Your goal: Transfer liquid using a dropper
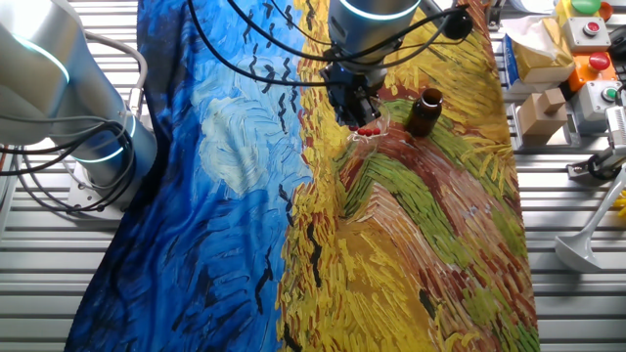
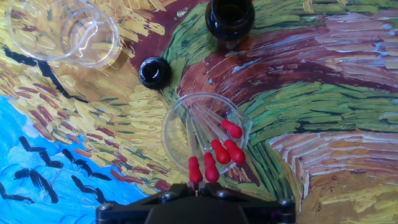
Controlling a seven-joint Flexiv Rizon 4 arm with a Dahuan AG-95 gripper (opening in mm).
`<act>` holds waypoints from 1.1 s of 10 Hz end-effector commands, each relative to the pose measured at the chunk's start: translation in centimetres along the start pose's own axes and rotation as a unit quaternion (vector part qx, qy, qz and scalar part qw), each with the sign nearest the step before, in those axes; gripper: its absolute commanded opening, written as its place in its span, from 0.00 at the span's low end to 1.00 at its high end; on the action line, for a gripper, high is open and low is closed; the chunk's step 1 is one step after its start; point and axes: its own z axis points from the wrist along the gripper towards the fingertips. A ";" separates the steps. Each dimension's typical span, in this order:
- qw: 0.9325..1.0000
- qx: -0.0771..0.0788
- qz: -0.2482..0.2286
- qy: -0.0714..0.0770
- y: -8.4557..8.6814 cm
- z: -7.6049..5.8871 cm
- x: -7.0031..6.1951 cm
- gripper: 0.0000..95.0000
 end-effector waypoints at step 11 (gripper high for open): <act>1.000 -0.007 -0.002 -0.005 0.1 -0.6 0.0 0.00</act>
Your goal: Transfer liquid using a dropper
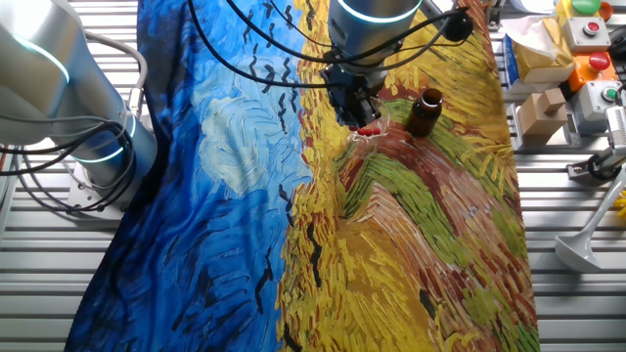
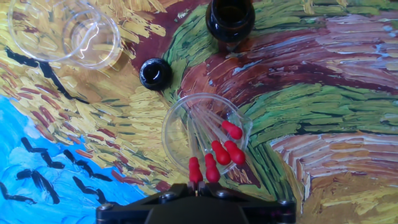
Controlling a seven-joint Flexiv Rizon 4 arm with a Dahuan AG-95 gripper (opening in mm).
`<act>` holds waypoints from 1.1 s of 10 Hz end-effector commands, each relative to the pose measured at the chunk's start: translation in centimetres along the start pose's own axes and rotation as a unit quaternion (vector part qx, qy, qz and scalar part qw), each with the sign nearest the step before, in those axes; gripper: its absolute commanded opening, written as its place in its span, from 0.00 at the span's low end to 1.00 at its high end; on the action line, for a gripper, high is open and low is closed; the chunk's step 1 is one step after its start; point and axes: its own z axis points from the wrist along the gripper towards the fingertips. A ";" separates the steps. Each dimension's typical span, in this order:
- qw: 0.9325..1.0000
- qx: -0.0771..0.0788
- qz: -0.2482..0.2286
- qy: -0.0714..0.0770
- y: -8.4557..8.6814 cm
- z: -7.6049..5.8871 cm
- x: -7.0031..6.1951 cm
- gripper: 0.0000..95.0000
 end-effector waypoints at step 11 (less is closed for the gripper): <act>1.000 -0.012 -0.006 0.006 -0.9 -3.7 -0.3 0.00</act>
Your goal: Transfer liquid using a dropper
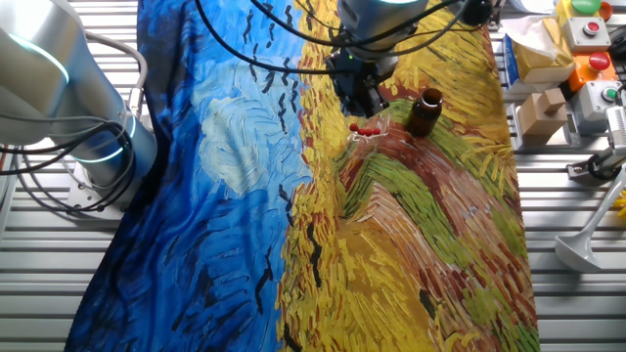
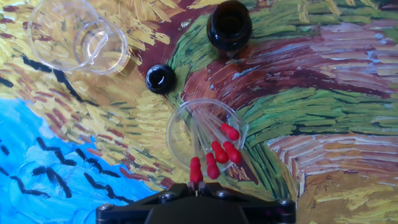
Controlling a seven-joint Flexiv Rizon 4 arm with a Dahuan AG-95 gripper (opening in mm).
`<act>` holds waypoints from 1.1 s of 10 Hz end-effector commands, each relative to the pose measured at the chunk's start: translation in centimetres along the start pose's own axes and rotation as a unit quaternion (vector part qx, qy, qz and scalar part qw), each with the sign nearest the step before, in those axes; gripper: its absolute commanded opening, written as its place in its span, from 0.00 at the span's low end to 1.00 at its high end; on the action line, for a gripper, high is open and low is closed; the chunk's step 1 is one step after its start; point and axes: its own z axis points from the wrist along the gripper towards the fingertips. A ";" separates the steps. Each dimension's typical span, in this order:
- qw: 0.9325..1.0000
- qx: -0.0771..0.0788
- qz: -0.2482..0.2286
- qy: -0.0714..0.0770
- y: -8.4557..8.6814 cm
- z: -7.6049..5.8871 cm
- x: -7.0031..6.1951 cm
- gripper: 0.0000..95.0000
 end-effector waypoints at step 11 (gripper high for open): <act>1.000 -0.018 -0.010 0.006 -1.9 -4.1 -1.1 0.00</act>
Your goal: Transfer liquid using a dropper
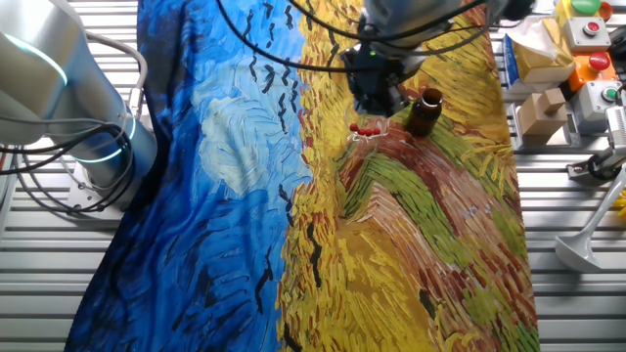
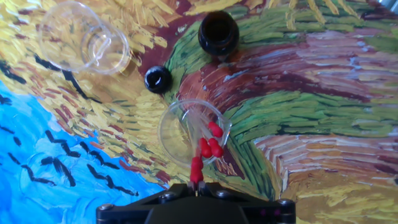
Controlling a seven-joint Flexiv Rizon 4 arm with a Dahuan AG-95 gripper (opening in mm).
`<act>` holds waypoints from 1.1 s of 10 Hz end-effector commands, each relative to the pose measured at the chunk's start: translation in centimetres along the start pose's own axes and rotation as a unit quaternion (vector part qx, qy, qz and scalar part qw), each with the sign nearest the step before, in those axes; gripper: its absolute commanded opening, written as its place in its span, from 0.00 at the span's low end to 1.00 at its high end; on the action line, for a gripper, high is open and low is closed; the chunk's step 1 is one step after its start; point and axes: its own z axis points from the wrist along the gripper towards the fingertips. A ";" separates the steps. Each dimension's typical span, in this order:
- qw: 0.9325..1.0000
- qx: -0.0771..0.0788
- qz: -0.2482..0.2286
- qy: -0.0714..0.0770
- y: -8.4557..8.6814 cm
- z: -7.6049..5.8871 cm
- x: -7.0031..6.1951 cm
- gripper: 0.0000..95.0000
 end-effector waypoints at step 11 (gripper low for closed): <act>1.000 -0.012 0.001 0.015 -0.1 -2.5 -0.7 0.00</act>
